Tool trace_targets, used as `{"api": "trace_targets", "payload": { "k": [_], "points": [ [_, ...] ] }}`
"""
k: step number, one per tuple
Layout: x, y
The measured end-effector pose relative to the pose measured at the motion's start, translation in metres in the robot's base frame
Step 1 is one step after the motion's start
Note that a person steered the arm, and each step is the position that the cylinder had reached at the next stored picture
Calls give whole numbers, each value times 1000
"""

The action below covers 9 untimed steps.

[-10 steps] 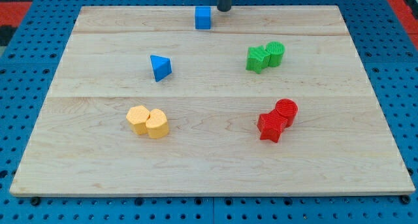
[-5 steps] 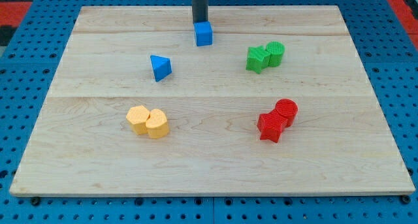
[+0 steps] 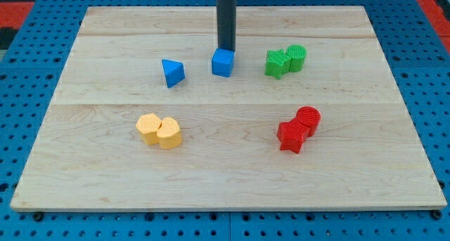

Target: Slide blue cube closer to blue triangle

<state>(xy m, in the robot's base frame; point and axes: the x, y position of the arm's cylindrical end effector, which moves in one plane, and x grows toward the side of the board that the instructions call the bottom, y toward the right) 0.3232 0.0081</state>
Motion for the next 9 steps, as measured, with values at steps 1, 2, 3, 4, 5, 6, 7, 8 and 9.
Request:
{"api": "trace_targets", "payload": {
  "k": [1, 2, 3, 4, 5, 6, 7, 8, 9],
  "points": [
    [13, 28],
    [26, 33],
    [27, 27],
    [26, 3],
    [19, -3],
    [8, -13],
    [7, -28],
    [7, -41],
    [8, -49]
  ]
}}
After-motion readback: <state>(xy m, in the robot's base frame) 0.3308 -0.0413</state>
